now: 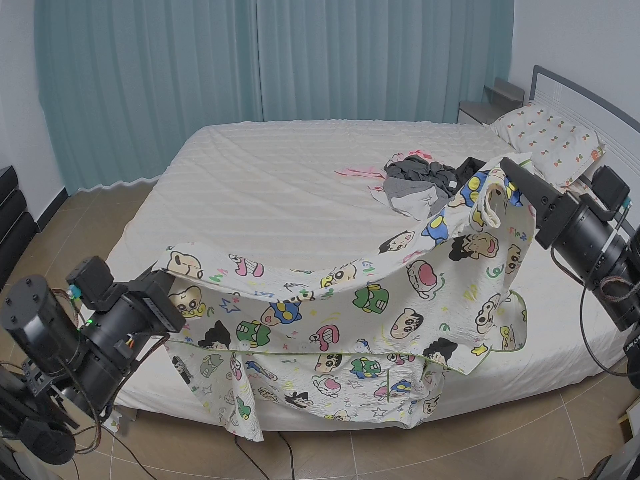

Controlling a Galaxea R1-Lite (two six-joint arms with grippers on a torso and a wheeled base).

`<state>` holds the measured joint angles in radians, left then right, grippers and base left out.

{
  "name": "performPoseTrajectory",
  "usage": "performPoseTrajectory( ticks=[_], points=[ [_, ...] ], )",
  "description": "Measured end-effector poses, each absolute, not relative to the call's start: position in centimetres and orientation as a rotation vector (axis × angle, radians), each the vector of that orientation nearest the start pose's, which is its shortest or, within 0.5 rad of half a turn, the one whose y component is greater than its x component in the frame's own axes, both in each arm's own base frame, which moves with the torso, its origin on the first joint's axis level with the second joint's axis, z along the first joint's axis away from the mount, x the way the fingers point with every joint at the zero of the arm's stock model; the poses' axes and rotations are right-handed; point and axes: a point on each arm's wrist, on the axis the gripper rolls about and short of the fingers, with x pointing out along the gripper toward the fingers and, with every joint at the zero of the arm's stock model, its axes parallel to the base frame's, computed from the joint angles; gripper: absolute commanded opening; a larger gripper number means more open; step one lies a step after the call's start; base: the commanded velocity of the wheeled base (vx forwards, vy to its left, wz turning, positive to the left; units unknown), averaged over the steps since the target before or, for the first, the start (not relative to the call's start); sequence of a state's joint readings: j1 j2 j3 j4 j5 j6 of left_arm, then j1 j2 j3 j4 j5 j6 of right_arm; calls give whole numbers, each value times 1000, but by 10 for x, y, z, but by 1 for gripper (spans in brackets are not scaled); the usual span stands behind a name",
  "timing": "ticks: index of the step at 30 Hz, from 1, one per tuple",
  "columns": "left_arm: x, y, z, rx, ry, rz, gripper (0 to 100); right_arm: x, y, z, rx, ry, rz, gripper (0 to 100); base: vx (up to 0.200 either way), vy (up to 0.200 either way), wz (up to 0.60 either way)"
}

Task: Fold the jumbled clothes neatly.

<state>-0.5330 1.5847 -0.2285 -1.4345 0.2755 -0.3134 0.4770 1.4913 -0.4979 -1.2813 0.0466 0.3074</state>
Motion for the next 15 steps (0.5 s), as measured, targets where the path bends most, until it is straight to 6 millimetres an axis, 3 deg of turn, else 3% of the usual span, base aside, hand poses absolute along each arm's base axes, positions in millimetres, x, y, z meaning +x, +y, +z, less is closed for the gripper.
performPoseTrajectory(
  ticks=[7, 15],
  points=[
    [236, -112, 145, -335, -25, -198, 0, 235, 109, 216, 344, -181, 511, 0, 200, 0, 0],
    [301, -110, 123, -326, -21, -98, 0, 284, 115, 207, 324, -177, 456, 0, 200, 0, 0]
  ],
)
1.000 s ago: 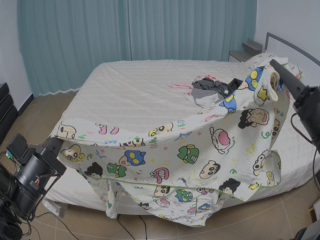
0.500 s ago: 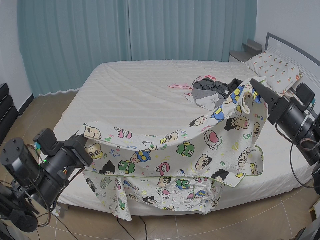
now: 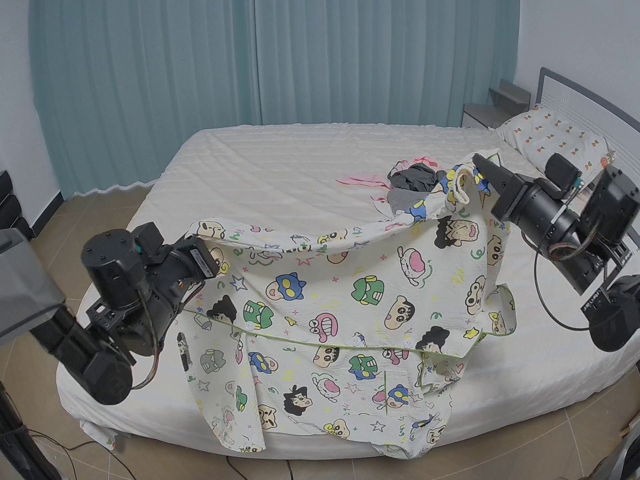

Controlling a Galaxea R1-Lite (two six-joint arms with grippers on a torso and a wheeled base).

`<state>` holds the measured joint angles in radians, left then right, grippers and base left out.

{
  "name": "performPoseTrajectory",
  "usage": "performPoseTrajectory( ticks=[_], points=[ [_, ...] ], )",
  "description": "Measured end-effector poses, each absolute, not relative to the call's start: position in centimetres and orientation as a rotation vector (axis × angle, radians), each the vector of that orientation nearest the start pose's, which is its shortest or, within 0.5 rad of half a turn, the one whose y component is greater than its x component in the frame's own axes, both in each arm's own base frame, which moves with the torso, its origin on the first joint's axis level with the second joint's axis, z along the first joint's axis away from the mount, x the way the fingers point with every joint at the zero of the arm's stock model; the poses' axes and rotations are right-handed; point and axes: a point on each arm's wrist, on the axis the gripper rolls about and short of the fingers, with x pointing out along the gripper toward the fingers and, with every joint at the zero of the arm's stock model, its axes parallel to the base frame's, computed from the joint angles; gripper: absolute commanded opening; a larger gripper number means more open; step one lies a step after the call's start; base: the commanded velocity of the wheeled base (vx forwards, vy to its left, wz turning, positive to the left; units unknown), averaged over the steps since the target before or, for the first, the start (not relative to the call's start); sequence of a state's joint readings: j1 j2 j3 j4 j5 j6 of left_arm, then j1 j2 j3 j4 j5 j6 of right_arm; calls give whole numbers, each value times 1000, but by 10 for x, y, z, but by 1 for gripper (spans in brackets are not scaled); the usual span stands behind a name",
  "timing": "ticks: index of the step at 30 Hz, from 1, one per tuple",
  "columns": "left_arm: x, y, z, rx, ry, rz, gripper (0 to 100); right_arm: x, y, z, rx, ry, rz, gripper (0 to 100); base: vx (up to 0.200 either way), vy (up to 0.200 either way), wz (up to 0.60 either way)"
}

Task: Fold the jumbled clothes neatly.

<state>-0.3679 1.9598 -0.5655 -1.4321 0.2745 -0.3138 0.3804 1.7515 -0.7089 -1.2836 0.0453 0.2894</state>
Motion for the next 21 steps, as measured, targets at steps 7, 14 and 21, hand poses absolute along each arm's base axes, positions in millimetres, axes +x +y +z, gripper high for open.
performPoseTrajectory(
  ticks=[7, 14, 21],
  points=[
    [349, -113, 90, -294, 56, -46, 0, 332, 121, 184, 319, -145, 411, 0, 171, 0, 0],
    [388, -115, 66, -259, 165, -4, 0, 379, 127, 150, 316, -108, 362, 0, 0, 0, 0],
    [422, -115, 53, -254, 186, 26, 0, 421, 136, 114, 309, -42, 316, 0, 0, 0, 0]
  ],
)
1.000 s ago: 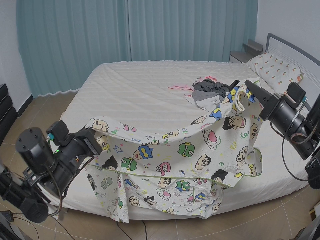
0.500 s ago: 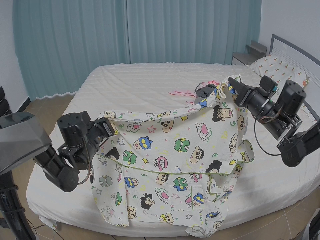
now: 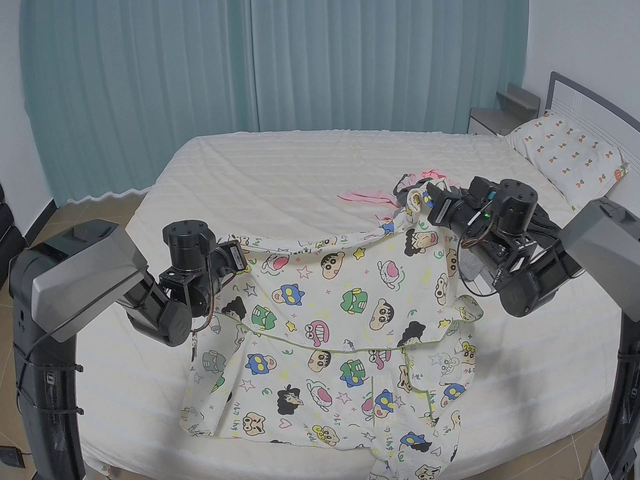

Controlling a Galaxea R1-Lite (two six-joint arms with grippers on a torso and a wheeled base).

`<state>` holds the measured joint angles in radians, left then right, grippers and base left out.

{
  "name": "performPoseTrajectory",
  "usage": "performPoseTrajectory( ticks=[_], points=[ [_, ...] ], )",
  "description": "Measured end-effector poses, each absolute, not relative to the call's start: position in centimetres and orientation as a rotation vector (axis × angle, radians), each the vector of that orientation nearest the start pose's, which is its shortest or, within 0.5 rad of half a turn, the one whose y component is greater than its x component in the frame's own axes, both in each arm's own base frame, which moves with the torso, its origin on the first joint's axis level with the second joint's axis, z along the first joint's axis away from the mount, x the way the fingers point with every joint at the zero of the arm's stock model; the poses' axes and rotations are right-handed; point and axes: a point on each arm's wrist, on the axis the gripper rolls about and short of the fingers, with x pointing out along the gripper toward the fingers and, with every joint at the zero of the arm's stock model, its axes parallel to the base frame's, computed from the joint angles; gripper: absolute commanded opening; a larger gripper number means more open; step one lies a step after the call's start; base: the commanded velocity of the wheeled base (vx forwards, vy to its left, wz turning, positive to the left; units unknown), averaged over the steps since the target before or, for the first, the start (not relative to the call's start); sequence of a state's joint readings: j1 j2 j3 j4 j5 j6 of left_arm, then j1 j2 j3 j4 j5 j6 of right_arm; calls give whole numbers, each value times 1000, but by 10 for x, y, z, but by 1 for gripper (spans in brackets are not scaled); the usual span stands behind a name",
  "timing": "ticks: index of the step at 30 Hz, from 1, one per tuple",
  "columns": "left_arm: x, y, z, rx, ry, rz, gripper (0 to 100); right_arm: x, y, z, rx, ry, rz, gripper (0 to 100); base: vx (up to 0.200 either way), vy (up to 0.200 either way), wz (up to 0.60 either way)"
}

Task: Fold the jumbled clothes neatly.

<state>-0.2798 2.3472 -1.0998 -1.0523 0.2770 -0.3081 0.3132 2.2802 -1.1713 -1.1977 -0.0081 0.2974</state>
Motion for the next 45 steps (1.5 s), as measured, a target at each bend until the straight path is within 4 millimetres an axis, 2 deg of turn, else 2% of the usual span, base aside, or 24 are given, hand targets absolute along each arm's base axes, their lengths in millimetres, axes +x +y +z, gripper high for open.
performPoseTrajectory(
  ticks=[8, 9, 10, 14, 22, 24, 26, 34, 36, 41, 45],
  points=[
    [447, -110, 25, -234, 241, 89, 0, 460, 144, 75, 308, 75, 264, 0, 0, 0, 0],
    [450, -108, 19, -230, 251, 99, 0, 465, 145, 69, 312, 91, 257, 100, 0, 0, 0],
    [452, -107, 16, -228, 260, 106, 100, 468, 145, 65, 318, 104, 253, 100, 0, 0, 0],
    [462, -102, 2, -224, 276, 129, 100, 483, 149, 51, 375, 163, 236, 100, 0, 0, 0],
    [482, -90, -16, -225, 270, 179, 100, 516, 160, 49, 541, 166, 206, 100, 0, 0, 0],
    [489, -86, -18, -228, 250, 203, 100, 523, 162, 41, 586, 209, 167, 100, 0, 0, 0],
    [496, -81, -18, -233, 227, 227, 100, 527, 161, 27, 612, 268, 119, 100, 0, 0, 0],
    [513, -52, -28, -240, 191, 314, 100, 524, 145, -60, 611, 568, -157, 100, 0, 0, 0],
    [515, -42, -31, -240, 192, 338, 100, 523, 139, -72, 617, 594, -207, 100, 0, 0, 0],
    [515, -22, -36, -239, 200, 379, 100, 525, 120, -74, 629, 606, -281, 100, 0, 0, 0],
    [510, -15, -28, -260, 202, 387, 100, 530, 104, -52, 655, 571, -309, 100, 0, 0, 0]
  ],
)
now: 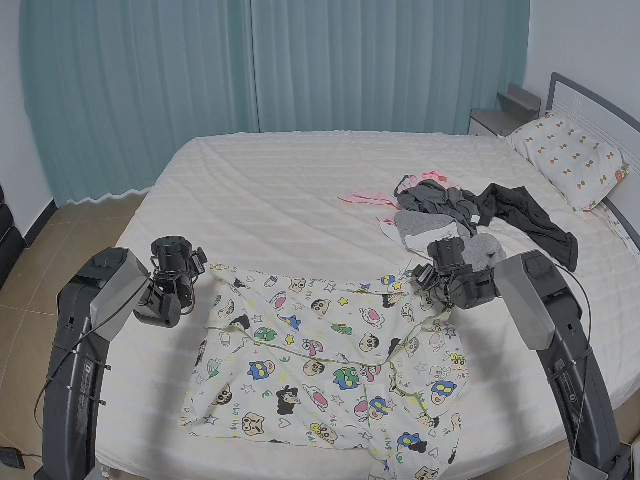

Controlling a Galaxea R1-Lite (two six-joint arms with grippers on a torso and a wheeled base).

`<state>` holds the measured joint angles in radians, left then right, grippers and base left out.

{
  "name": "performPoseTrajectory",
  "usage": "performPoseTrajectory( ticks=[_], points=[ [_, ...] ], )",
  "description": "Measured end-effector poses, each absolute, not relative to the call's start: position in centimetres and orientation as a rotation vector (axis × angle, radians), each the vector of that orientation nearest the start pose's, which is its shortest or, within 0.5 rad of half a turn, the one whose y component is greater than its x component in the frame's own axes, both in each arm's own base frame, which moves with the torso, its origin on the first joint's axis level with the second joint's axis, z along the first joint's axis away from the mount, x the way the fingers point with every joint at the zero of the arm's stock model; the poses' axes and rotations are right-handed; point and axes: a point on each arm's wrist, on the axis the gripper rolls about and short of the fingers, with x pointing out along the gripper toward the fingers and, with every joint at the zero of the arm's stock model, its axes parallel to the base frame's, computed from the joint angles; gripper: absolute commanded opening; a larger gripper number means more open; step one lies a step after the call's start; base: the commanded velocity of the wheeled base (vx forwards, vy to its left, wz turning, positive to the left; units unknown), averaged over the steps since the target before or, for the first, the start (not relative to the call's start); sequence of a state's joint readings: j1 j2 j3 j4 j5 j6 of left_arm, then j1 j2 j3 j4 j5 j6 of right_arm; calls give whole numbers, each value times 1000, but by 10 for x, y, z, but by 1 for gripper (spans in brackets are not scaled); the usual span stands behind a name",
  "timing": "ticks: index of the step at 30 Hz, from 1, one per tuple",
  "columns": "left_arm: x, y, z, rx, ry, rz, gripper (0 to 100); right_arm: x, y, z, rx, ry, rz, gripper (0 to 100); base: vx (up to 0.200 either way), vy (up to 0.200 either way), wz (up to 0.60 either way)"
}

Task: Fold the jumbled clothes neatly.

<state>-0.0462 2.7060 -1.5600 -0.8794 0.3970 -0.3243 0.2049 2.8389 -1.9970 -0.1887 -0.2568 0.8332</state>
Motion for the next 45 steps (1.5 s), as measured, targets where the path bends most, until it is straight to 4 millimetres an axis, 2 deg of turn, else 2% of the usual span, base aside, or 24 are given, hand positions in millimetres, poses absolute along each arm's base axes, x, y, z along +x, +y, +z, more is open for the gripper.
performPoseTrajectory(
  ticks=[3, 7, 9, 12, 14, 18, 23, 30, 35, 41, 45],
  points=[
    [505, -11, -15, -299, 194, 378, 100, 534, 97, -21, 686, 515, -281, 100, 0, 0, 0],
    [492, -10, 5, -350, 199, 339, 100, 536, 95, 38, 725, 407, -179, 100, 0, 0, 0],
    [485, -10, 13, -363, 204, 320, 100, 533, 94, 61, 723, 367, -133, 100, 0, 0, 0],
    [474, -11, 24, -377, 212, 287, 100, 525, 92, 79, 694, 346, -71, 100, 0, 0, 0],
    [468, -11, 29, -385, 215, 265, 100, 518, 91, 82, 668, 349, -37, 100, 0, 0, 0],
    [450, -11, 38, -397, 241, 217, 100, 499, 86, 75, 600, 390, 21, 100, 0, 0, 0],
    [421, -13, 43, -414, 299, 135, 100, 468, 76, 56, 537, 469, 63, 100, 0, 0, 0],
    [369, -16, 45, -487, 391, 7, 100, 418, 61, 28, 497, 535, 149, 100, 0, 0, 0],
    [326, -20, 46, -595, 448, -63, 100, 380, 53, 9, 488, 513, 230, 100, 0, 0, 0],
    [269, -23, 42, -782, 552, -114, 100, 342, 53, -7, 555, 449, 338, 100, 0, 0, 0],
    [243, -24, 43, -876, 601, -146, 100, 325, 58, -18, 668, 500, 384, 100, 0, 0, 0]
  ],
)
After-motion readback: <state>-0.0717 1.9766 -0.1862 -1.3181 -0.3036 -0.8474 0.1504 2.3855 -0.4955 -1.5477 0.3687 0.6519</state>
